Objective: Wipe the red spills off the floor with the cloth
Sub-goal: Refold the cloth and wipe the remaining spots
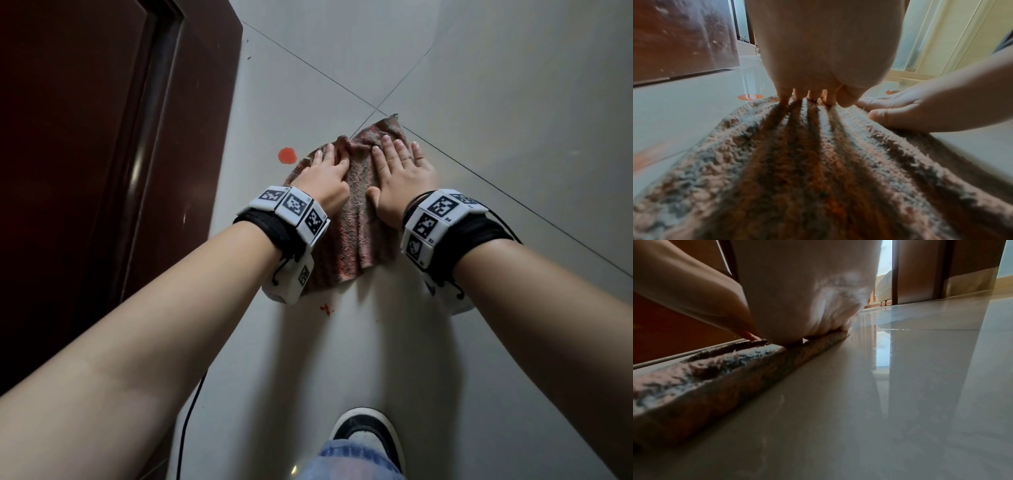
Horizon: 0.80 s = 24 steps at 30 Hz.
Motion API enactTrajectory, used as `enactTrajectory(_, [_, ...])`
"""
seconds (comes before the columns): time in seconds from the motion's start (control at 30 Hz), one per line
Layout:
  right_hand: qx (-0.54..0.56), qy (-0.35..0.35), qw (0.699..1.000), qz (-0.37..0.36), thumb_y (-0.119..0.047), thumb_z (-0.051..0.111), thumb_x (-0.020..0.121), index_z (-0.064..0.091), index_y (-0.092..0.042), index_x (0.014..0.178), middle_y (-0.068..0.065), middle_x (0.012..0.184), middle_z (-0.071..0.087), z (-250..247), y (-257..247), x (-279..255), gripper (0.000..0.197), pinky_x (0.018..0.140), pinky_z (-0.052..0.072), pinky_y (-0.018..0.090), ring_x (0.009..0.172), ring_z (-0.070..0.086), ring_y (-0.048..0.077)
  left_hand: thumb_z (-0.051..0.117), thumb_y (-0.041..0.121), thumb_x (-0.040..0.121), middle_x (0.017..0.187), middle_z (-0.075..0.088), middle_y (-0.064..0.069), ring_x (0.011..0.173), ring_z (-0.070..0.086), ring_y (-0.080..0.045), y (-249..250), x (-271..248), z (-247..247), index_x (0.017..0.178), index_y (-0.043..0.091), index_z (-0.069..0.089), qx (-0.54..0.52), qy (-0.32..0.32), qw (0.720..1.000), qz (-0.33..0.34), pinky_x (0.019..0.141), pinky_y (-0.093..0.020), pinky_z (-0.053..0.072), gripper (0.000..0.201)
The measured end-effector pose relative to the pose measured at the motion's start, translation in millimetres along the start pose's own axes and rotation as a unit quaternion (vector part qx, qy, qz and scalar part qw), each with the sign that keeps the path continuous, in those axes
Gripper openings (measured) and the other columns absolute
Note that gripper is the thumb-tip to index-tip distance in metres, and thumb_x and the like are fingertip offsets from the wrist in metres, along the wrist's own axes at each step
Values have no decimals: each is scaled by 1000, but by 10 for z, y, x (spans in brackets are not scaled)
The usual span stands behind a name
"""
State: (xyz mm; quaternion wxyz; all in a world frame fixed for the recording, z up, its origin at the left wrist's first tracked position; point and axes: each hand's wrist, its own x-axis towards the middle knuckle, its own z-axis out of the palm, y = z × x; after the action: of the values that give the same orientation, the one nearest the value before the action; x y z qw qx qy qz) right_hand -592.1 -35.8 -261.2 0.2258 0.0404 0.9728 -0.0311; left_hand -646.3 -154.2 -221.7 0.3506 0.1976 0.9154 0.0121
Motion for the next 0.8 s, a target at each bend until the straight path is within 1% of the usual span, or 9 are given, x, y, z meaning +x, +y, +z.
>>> enactTrajectory(0.2, [2,-17,999,32,-42,20,100,-8,-7,150,12,159,-13,33,49,-81,68,118,-9,36,148,-8,23,31,12,91,159,-12,-10,148,-10,-26,148,13,39,153,17,2,5,-9,1000,12,120,-39,4,68])
enactTrajectory(0.43, [-6,-43,998,47,-39,20,101,-10,-4,150,14,158,-14,60,84,-263,67,119,-7,37,148,-8,25,34,15,92,160,-11,-8,148,-8,-24,291,-100,180,152,20,4,47,-18,997,53,119,-41,10,67])
enactTrajectory(0.6, [9,-60,996,70,-41,23,100,-10,-4,150,16,158,-13,133,54,-445,70,119,-4,39,148,-6,28,35,12,91,160,-9,-9,148,-8,-25,305,-212,297,152,20,8,35,-34,995,86,120,-38,4,67])
enactTrajectory(0.8, [14,-71,995,72,-42,24,101,-11,-4,149,18,158,-13,187,12,-612,71,119,-4,39,148,-4,31,34,9,91,160,-9,-9,148,-9,-24,266,-353,389,152,21,9,29,-49,994,97,122,-38,1,67])
